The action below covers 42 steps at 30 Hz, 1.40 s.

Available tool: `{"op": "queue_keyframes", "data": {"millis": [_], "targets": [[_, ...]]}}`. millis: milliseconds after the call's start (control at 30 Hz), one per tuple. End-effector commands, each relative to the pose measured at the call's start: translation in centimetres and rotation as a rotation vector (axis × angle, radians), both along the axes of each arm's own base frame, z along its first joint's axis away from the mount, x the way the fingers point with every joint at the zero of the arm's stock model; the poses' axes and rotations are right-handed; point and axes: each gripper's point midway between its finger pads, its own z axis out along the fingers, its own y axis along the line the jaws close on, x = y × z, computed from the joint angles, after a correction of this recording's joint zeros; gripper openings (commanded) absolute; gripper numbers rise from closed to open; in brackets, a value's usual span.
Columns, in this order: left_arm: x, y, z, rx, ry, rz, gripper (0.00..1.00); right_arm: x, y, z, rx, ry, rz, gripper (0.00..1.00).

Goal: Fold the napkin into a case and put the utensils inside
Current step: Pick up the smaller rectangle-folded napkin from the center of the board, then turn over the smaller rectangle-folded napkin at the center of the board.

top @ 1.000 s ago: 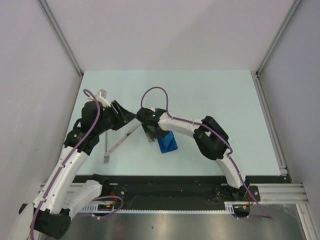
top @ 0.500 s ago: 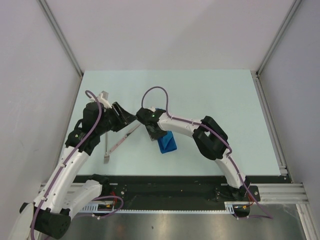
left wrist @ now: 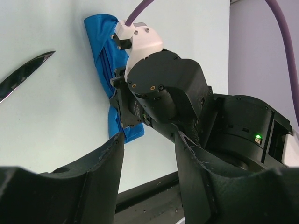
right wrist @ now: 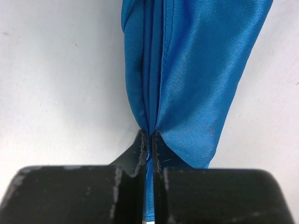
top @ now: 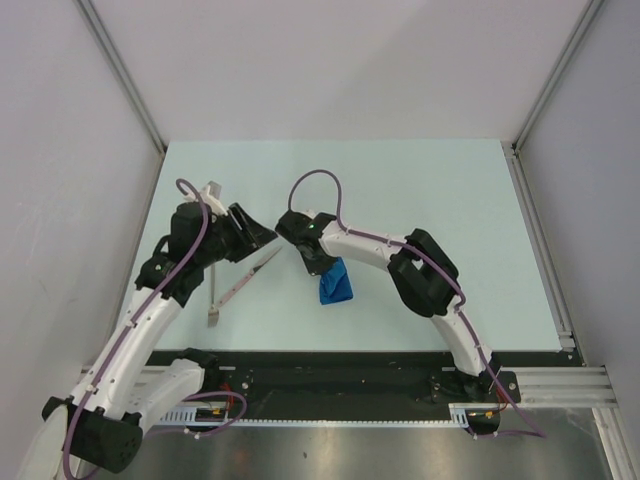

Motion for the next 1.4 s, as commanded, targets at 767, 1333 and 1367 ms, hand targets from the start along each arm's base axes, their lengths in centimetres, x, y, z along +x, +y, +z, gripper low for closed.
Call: {"op": "queue_keyframes", "data": {"millis": [767, 1333, 1367], "targets": [[2.1, -2.3, -2.1, -0.018, -0.017, -0.117, 0.52, 1.4, -3.2, 8.0, 1.135, 0.126, -0.327, 0.00], [4.9, -14.9, -8.7, -0.032, 0.088, -0.424, 0.46, -2.8, -14.6, 2.3, 0.931, 0.122, -0.423, 0.52], [5.1, -16.2, -8.7, -0.059, 0.080, -0.461, 0.44, -3.7, -16.1, 1.4, 0.835, 0.118, -0.413, 0.54]]}}
